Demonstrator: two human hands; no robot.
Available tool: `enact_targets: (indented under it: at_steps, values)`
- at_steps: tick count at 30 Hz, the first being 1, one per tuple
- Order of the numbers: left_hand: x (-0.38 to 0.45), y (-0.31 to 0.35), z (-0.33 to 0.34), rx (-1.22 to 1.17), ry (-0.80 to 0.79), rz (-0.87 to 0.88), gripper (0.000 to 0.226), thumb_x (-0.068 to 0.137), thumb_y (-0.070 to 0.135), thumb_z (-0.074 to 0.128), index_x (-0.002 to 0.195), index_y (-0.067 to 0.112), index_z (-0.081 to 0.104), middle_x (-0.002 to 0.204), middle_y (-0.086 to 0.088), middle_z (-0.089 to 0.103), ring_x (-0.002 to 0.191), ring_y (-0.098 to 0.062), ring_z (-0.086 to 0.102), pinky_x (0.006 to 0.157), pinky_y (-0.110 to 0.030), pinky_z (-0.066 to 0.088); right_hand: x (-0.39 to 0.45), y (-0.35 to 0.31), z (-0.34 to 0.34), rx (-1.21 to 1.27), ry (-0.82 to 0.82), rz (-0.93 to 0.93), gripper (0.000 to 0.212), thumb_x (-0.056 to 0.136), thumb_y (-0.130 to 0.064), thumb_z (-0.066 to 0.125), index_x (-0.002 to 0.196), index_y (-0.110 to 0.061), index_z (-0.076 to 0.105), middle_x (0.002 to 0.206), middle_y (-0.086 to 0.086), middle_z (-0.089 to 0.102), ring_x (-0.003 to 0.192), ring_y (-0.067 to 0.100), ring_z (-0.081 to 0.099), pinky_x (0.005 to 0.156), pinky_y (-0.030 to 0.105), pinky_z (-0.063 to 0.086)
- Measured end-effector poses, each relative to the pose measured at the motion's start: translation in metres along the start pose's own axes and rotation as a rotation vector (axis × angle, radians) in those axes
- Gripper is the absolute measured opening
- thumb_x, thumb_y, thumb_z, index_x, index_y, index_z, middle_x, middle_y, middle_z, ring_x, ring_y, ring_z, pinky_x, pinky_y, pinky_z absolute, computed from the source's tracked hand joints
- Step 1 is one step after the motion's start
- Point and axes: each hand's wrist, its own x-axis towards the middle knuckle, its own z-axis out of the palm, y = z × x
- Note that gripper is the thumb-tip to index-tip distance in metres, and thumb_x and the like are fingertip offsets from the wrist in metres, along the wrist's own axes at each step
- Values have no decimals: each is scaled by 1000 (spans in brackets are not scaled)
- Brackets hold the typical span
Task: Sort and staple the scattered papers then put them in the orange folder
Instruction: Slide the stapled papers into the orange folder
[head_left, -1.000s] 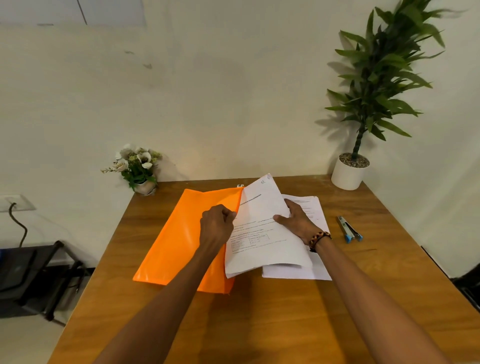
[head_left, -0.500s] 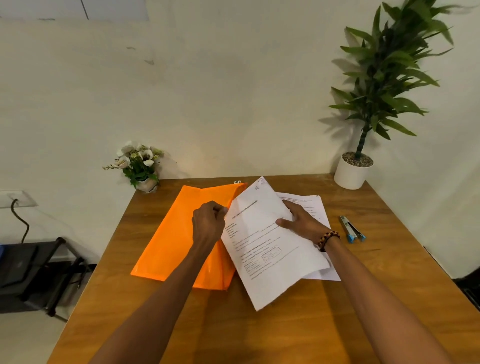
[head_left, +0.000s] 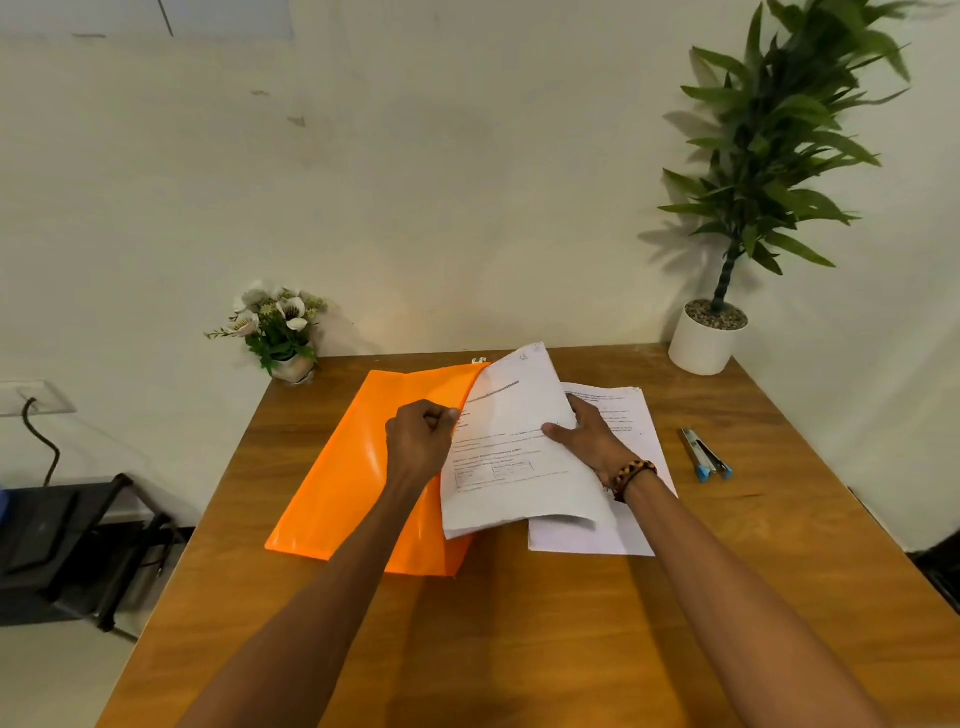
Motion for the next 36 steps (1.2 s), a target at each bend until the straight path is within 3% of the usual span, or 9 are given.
enact_targets:
  at_steps: [6,15,18,20,22,25,27,32,36]
  values:
    - [-4,-2,3,70,-50,49,15,94,23,70,94,9,75,86,0,73,71,-9,62,55,-16,38,-2,8,10,-411,44,-184,59,88,-56,59,134,-20,51,124,0,64,109,20,62,87,44,56]
    - [3,-5,-1,137,-73,140,13,95,19,68,98,8,76,94,-6,76,77,-11,60,58,-15,39,-4,17,7,-752,167,-285,40,105,-33,49,143,-25,39,118,8,68,95,31,63,75,47,55]
    - [6,-5,-1,151,-74,154,14,95,20,68,98,9,76,94,-6,76,78,-13,61,60,-19,40,-5,17,10,-698,176,-284,42,103,-43,50,140,-23,43,116,7,69,93,28,64,73,46,56]
    - [7,-5,0,152,-66,157,12,95,20,69,97,10,76,93,-5,76,79,-15,64,61,-22,41,-7,16,11,-483,149,-267,64,90,-72,48,130,-22,51,111,2,68,93,22,65,73,43,55]
    - [6,-6,2,145,-60,149,12,94,20,70,97,10,76,91,-6,76,76,-14,62,59,-20,39,-5,19,12,-322,166,-244,82,77,-85,49,126,-19,55,111,0,68,98,16,65,76,37,55]
    - [5,-3,6,121,-54,131,13,93,21,71,97,10,76,89,-5,76,72,-10,58,56,-16,36,-7,18,20,-175,167,-124,54,89,-44,71,134,-18,55,128,2,64,114,21,62,96,46,55]
    - [3,0,9,107,-43,123,13,93,21,71,95,9,77,88,-5,75,71,-8,57,57,-14,35,-5,20,24,-98,166,-74,43,93,-20,71,133,-17,55,131,2,64,117,22,61,99,49,54]
    - [1,1,14,55,-16,107,14,93,20,70,94,8,77,88,-6,76,77,-17,67,58,-16,37,-3,21,28,14,184,-23,40,92,-12,71,130,-12,56,128,8,65,115,26,64,97,53,56]
    - [-4,5,23,50,-11,91,15,94,22,69,95,8,76,89,-4,76,75,-12,65,59,-16,42,0,22,35,-57,202,-9,44,92,-19,71,132,-17,53,128,5,64,114,25,63,94,51,57]
